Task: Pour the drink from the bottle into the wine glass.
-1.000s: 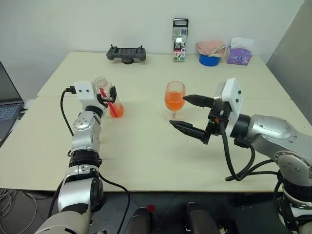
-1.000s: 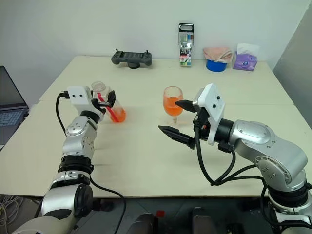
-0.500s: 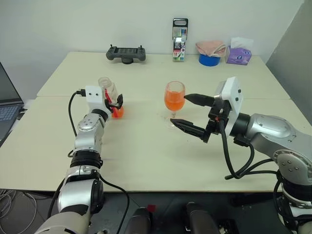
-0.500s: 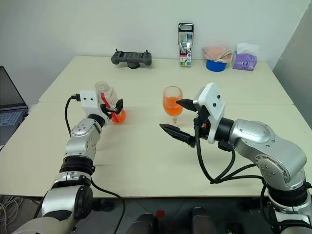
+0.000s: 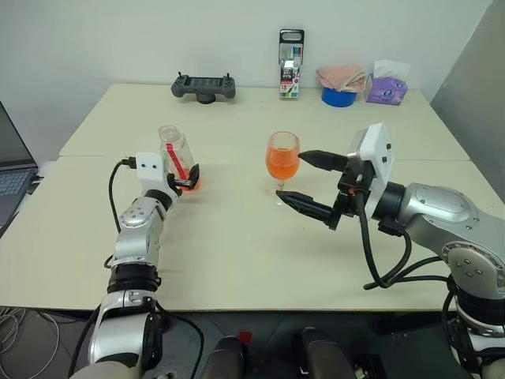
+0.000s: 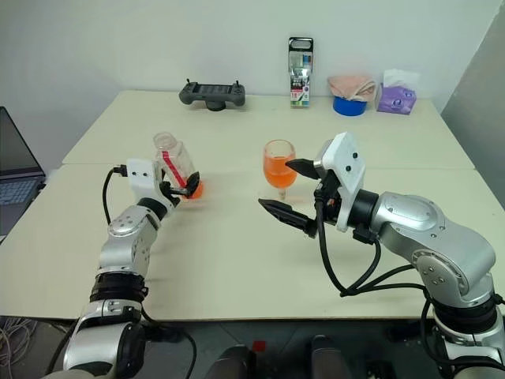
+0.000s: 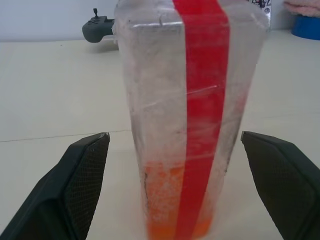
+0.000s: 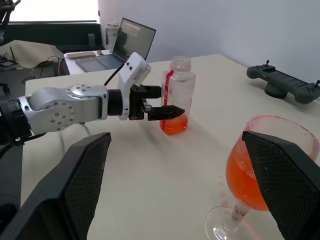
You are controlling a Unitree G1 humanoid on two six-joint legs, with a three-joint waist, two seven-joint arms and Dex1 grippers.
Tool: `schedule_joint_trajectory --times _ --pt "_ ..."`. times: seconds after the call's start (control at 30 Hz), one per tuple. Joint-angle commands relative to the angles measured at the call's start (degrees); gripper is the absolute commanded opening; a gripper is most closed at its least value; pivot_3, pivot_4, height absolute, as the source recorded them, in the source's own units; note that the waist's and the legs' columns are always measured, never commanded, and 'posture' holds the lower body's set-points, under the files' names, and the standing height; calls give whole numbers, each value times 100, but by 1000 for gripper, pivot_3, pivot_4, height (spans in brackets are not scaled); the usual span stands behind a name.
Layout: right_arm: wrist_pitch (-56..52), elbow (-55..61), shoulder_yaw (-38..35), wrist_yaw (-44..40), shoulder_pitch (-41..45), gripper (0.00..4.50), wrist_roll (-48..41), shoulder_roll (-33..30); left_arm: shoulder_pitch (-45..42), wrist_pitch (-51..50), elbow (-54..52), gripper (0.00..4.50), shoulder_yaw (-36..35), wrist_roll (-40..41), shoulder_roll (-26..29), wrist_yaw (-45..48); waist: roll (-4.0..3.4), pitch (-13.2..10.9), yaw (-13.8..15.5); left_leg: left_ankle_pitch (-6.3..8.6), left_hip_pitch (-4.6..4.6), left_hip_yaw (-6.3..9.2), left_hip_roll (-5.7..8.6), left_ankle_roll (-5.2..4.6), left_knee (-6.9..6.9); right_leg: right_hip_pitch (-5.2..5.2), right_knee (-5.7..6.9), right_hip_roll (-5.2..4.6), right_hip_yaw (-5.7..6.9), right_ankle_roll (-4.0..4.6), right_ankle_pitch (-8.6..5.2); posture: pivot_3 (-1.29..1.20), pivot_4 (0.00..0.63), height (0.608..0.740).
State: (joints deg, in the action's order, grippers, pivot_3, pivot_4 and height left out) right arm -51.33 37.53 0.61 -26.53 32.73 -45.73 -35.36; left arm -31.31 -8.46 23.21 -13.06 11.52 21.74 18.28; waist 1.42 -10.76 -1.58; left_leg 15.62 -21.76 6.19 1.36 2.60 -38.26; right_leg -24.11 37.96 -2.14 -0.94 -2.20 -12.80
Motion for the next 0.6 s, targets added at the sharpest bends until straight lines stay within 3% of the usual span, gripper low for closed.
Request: schedule_joint_trajectory --times 0.03,0.23,0.3,0.4,0.6 --pt "191 -1 -197 -113 46 4500 96 -94 268 -291 -893 4482 -143 176 208 79 0 0 -1 0 -1 1 0 0 0 0 -1 0 2 0 0 0 150 740" --pt "304 -294 -483 -409 -2 4500 186 -405 770 -1006 -2057 4482 -563 764 1248 968 0 0 -10 0 0 0 -5 0 11 -4 -5 5 3 1 -1 0 150 740" --pt "313 -537 -883 -583 -117 4500 158 -664 882 -1799 -2740 4482 -794 1763 1944 2072 1 -2 -14 0 2 0 -7 0 15 -3 -8 8 3 1 -2 0 150 740" --pt "421 -862 -1228 -806 -389 4500 247 -960 836 -2724 -3277 4482 -887 2755 2632 2947 0 -1 6 0 -2 0 -6 0 20 2 -27 7 6 2 -4 0 150 740" --pt "723 -1277 -1414 -1223 -773 4500 420 -1208 556 -3296 -3495 4482 -577 3203 3036 3484 -3 -2 -8 0 3 -15 0 0 18 10 -33 0 -5 -23 -19 0 150 740"
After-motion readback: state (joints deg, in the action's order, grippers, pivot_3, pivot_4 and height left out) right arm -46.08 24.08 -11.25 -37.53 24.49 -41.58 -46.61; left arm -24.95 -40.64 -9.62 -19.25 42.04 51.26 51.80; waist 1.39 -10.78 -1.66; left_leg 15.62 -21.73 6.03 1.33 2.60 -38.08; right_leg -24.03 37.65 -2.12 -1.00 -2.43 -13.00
